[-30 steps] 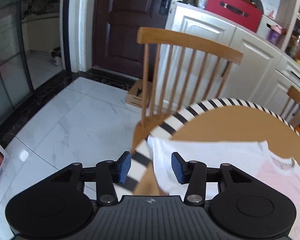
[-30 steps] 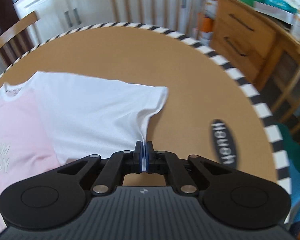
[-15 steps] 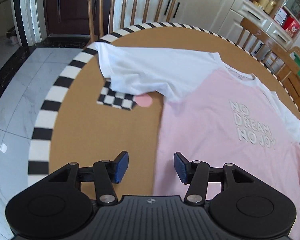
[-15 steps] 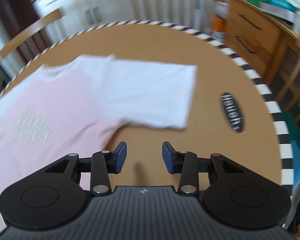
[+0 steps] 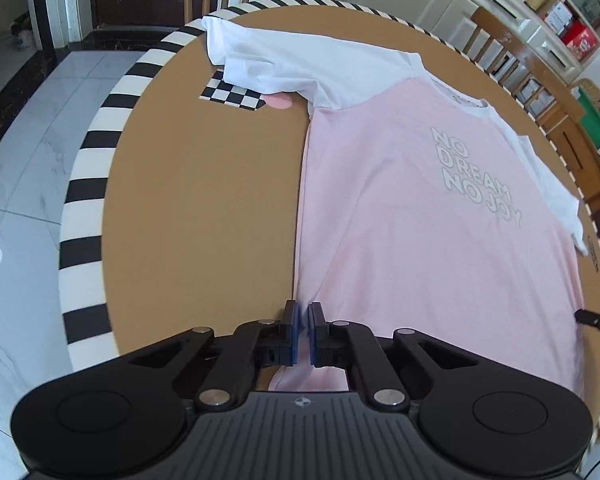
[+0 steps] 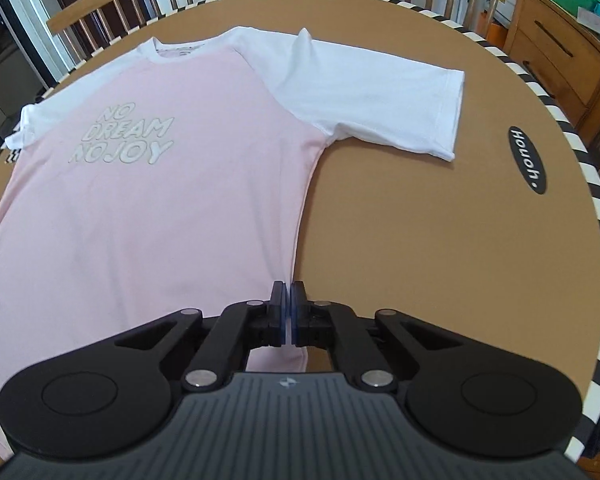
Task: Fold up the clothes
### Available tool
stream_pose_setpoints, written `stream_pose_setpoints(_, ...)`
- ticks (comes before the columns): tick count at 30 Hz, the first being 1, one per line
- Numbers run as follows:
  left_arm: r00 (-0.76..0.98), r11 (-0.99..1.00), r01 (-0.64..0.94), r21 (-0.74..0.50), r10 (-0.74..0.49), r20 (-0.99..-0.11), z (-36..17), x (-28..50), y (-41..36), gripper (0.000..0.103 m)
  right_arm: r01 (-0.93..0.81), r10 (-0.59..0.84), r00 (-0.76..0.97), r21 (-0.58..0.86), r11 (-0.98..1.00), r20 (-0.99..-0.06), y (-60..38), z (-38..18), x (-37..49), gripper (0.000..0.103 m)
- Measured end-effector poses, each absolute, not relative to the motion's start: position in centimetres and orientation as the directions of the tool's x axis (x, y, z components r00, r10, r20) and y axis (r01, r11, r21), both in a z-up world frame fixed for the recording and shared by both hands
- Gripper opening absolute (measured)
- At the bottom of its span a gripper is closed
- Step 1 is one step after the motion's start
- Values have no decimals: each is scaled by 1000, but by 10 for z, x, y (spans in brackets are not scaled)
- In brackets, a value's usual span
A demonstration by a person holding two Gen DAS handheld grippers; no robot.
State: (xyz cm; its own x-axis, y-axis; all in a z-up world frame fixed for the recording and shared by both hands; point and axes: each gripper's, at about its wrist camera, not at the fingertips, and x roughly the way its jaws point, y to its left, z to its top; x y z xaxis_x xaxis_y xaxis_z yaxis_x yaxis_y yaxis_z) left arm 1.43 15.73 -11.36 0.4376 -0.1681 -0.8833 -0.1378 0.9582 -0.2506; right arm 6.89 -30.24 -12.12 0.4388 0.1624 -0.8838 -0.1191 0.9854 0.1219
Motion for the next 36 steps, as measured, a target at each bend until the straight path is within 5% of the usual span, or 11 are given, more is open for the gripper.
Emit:
stream_pose_setpoints(4,440,955,-154,-254,-164,-883,-113,2,159,9,-99,137,434,104,990,-891,-304,-121,61,6)
stream_pose_setpoints(6,443,951,-169,-259,-162,-882,-112,-4,163,14,-68,119,430,99,993,-895,-306,-119,59,36)
stream_pose_setpoints(7,443,949,-179,-259,-157,-883,-110,-7,166,28,-63,114,433,96,993,-894,-308,-115,54,43)
stream_pose_setpoints(8,449,949,-181,-257,-153,-881,-107,-12,168,41,-61,111,438,93,994,-892,-310,-112,48,43)
stream_pose_setpoints(9,458,951,-177,-253,-148,-876,-105,-17,171,43,-71,108,442,86,994,-890,-311,-108,41,43)
stream_pose_setpoints(15,524,952,-183,-245,-117,-844,-91,-31,181,43,-81,45,475,8,997,-879,-318,-96,11,43)
stream_pose_setpoints(23,607,950,-161,-268,-118,-786,-80,1,176,48,-98,127,608,84,992,-784,-291,-71,8,43)
stream_pose_setpoints(27,631,954,-48,-296,-201,-750,-72,18,177,58,-38,123,630,128,991,-767,-262,-62,-9,52)
stream_pose_setpoints(36,608,906,243,-347,-421,-673,-72,53,242,72,232,-31,694,183,955,-719,-141,-48,-55,52)
